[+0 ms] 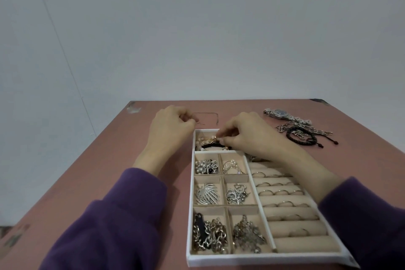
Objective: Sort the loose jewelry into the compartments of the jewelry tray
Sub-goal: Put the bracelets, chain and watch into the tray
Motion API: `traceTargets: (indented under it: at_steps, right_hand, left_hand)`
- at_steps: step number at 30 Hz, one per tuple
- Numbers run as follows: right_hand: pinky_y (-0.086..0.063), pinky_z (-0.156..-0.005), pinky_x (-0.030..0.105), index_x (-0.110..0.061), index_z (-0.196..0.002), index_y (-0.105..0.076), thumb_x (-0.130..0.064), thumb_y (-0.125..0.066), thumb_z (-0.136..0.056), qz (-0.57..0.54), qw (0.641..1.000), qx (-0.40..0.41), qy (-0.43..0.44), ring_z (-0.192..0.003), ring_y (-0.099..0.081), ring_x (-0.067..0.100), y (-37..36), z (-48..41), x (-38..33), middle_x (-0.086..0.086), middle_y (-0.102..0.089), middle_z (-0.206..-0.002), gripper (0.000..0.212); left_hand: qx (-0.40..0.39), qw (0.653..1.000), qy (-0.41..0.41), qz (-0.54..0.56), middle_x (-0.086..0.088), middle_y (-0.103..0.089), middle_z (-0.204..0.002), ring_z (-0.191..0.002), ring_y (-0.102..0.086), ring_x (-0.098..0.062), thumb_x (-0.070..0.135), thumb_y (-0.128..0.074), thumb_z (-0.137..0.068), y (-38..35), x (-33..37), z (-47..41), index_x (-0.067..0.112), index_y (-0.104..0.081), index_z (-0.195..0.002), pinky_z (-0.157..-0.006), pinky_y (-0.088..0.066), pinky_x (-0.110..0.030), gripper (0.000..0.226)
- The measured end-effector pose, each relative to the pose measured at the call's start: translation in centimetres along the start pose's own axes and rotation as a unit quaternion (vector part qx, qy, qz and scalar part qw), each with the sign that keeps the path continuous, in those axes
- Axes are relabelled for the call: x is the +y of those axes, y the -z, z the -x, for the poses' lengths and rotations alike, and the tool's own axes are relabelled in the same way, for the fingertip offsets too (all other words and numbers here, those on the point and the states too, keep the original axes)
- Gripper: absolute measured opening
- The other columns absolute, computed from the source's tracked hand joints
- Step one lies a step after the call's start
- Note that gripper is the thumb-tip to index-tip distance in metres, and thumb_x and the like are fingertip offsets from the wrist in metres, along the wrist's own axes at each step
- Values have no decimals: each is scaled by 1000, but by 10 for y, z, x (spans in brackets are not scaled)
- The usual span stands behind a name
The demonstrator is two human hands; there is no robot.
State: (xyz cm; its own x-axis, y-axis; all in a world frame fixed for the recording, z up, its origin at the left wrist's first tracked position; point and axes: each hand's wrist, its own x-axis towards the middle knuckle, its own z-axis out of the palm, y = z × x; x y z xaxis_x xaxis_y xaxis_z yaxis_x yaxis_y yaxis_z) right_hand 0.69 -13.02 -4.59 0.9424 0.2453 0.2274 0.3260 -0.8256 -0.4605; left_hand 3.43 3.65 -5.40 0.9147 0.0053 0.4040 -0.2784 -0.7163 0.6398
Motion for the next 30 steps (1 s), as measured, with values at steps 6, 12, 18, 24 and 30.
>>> traceTargets:
  at_steps: [6,12,18,24,30]
  right_hand:
    - [-37,-54,1,-20,-93,-74,-20,-63,-86,-19,998,64,-24,-62,-50,-3,22,4,18,-11,-59,-73,13]
    - [-37,-53,9,-19,-87,-73,-17,-63,-84,-12,982,144,-119,-68,-57,10,60,23,75,-6,-62,-75,10]
    - [-37,-59,19,-13,-88,-74,-15,-64,-82,-16,960,209,-187,-71,-55,10,76,37,123,-2,-62,-73,11]
    - [-38,-72,22,-14,-87,-73,-14,-63,-82,-56,949,229,-211,-83,-58,15,76,42,139,5,-68,-87,12]
    - [-35,-54,6,-13,-87,-73,-14,-61,-83,-68,951,229,-195,-78,-53,11,76,41,137,2,-62,-80,12]
  left_hand:
    - [-6,999,-24,36,1,-61,-73,-63,-49,-12,10,-56,-78,0,8,5,23,-71,-78,-61,-37,-20,20]
    - [-92,988,-124,16,9,-61,-80,-72,-54,-3,13,-55,-82,-1,51,11,22,-71,-86,-64,-40,-15,19]
    - [-189,965,-177,-38,4,-64,-83,-80,-61,-13,16,-56,-83,-38,105,3,19,-71,-90,-74,-50,-25,17]
    - [-251,948,-138,-137,-9,-65,-84,-87,-63,-28,27,-62,-82,-95,125,-13,7,-68,-92,-68,-47,-30,24]
    - [-200,949,-113,-216,-11,-65,-107,-101,-59,-30,48,-64,-78,-124,131,-16,9,-61,-100,-75,-42,-32,45]
